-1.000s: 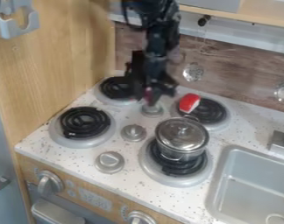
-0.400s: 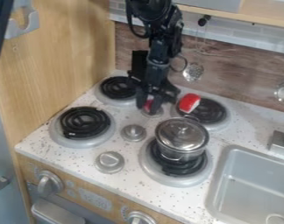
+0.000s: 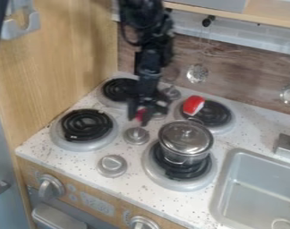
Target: Take the red spatule between the burner
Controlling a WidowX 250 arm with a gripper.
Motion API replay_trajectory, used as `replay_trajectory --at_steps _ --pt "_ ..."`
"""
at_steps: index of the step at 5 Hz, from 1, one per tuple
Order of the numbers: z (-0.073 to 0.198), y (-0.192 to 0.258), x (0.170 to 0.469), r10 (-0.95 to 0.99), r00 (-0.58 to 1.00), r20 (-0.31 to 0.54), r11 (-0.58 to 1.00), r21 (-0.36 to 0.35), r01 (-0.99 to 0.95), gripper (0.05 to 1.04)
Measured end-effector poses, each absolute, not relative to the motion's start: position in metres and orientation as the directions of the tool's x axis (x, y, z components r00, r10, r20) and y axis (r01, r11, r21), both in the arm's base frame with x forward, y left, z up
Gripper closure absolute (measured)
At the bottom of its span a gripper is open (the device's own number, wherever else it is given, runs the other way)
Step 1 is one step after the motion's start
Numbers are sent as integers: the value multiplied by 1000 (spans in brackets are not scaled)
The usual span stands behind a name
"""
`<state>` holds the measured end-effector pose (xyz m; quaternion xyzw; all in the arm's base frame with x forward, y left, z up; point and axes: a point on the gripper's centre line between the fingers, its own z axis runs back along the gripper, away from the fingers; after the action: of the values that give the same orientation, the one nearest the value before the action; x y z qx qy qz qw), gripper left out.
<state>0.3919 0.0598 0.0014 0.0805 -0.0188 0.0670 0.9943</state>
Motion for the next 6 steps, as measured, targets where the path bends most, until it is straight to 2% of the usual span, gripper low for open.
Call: replay_trajectory --at_steps 1,2,3,4,5,6 --pt "1 69 386 161 987 26 973 166 -163 775" --pt "-3 70 383 170 985 0 974 151 -168 705" --pt "-13 71 378 186 981 -54 975 138 -177 396" --pt "-10 72 375 210 975 -76 970 143 -198 108" --pt "-10 74 373 222 972 -73 964 164 -208 66" --pt "19 77 372 224 975 17 957 184 -223 80"
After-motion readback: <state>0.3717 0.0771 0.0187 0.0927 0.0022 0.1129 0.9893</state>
